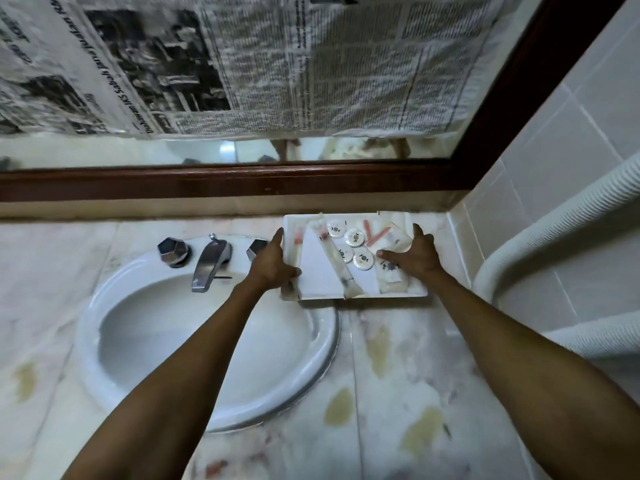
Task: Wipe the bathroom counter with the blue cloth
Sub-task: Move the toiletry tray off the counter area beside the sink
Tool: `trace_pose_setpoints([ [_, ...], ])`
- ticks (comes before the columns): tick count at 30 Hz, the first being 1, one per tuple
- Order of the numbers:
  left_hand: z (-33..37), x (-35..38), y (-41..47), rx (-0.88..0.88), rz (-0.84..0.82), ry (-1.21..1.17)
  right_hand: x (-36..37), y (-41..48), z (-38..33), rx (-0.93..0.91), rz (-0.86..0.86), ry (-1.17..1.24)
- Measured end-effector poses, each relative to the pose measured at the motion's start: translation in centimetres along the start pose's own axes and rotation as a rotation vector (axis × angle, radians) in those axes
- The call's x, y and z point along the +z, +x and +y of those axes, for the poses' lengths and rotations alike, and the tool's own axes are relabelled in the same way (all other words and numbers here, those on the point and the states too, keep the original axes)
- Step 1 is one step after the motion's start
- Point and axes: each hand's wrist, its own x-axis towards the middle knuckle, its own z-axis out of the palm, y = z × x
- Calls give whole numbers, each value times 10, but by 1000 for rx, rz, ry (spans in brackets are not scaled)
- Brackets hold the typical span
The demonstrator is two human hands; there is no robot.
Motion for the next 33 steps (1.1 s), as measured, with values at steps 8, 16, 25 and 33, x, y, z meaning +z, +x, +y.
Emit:
trace_pose_setpoints([
  [8, -73, -87, -60, 20, 119, -79, 49, -60, -80, -209, -4, 44],
  [16, -197, -179, -135, -47, 224, -180, 149, -146, -175, -342, -39, 43],
  [25, -356, -284, -219, -131, 346, -250, 281, -241, -302, -495, -135, -18],
  [33, -484, -350, -274, -299, 478, -352, 399, -297, -415, -657, -343, -84],
])
